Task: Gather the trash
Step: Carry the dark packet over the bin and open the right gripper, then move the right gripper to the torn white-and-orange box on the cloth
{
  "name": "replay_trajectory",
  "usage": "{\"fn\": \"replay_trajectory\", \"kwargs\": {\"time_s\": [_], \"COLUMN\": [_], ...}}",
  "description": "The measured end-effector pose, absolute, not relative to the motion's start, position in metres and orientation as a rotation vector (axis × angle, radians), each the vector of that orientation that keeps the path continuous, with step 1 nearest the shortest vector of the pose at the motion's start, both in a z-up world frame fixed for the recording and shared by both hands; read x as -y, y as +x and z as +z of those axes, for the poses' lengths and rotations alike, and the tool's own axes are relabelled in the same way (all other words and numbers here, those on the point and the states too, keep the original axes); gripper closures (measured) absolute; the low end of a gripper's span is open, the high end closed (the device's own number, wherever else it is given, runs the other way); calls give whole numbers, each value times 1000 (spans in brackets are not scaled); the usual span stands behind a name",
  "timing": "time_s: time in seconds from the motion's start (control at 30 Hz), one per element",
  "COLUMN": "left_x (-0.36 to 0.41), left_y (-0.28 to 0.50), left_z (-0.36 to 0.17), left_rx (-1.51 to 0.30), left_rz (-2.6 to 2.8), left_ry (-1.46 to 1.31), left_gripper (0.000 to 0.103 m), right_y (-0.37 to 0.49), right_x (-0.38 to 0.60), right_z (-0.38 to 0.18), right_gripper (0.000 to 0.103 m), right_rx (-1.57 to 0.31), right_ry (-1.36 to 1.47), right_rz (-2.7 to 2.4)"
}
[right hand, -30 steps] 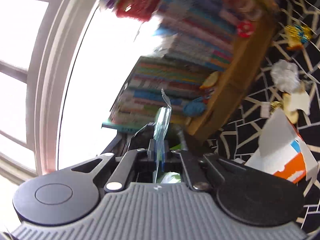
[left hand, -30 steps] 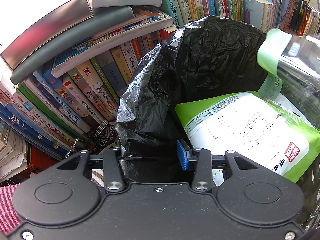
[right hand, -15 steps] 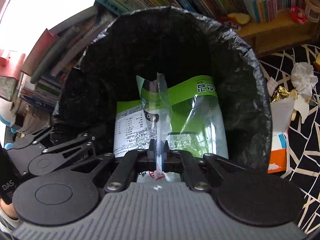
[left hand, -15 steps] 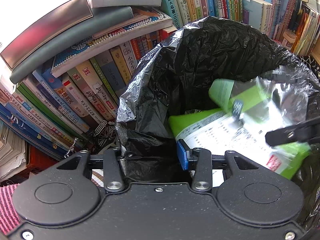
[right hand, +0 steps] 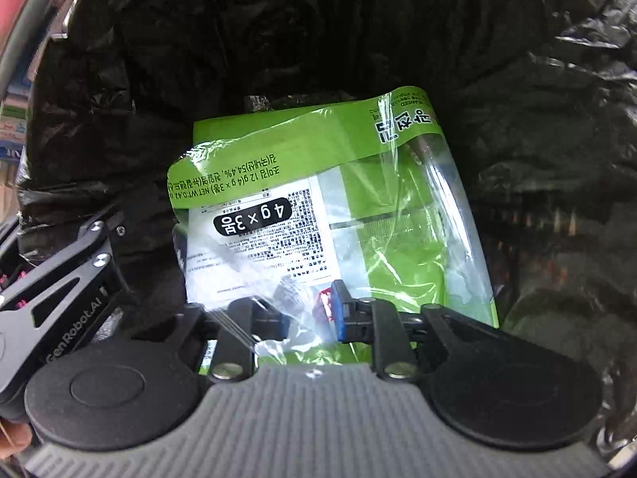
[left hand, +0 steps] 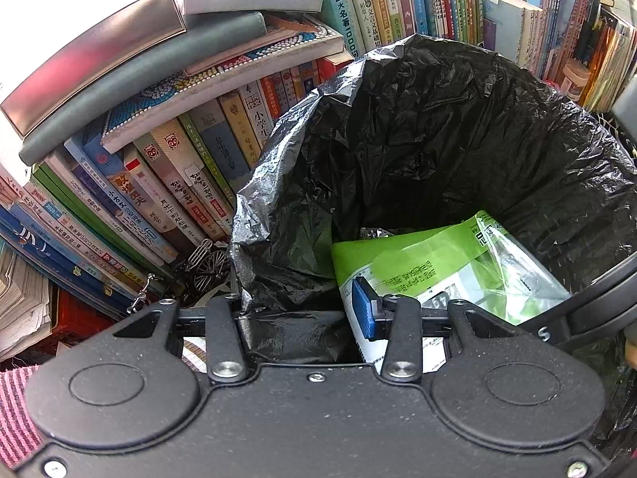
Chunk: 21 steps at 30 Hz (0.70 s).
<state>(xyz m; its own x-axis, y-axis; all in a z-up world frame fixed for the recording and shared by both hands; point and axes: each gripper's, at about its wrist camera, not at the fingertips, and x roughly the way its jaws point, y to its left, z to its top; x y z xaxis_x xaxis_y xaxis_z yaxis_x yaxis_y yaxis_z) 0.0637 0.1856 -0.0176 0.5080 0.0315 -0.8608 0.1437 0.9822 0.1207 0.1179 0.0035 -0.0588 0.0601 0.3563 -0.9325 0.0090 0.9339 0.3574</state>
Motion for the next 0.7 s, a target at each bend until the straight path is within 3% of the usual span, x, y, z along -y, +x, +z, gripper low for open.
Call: {"fn": "replay_trajectory", "kwargs": {"time_s": [0.2,0.5,0.6,0.7], "left_x": [-186,-185,-185,-185], "left_y": [64,65,65,65], "left_z": [-17,-18,-19,-19], "left_rx": [-1038,-1039,-1040,-1040], "left_rz": [-69,-64,-62,-62], "left_ry": [186,191,194,194], "left_gripper": [63,63,63,63], "right_y": [104,67,59,51], "right_x": [24,61,74,92], "right_z": [-26,33,47,60], "right_gripper": [42,30,21,20], "right_rx": [-1381,-1112,-1020,-946], "right_ry": [329,357,372,389], "right_rz": [306,384,372,367]}}
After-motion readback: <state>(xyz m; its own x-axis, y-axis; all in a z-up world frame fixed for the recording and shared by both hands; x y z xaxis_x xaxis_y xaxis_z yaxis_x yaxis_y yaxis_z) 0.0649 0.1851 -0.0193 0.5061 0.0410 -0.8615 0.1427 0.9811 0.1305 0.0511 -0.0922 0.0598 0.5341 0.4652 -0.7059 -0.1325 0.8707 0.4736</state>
